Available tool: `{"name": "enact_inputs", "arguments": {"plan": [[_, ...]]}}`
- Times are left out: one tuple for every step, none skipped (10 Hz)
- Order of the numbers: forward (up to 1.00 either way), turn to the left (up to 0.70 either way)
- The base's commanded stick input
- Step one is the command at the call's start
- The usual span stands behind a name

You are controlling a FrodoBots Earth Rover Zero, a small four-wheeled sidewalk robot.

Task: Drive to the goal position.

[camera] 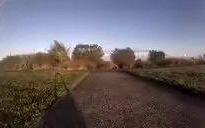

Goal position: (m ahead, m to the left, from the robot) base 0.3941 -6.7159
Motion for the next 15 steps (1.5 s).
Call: {"name": "enact_inputs", "arguments": {"plan": [[0.70,0.00],[0.70,0.00],[0.70,0.00],[0.70,0.00],[0.70,0.00],[0.70,0.00],[0.70,0.00],[0.70,0.00],[0.70,0.00],[0.70,0.00],[0.70,0.00],[0.70,0.00],[0.70,0.00],[0.70,0.00],[0.70,0.00]]}}
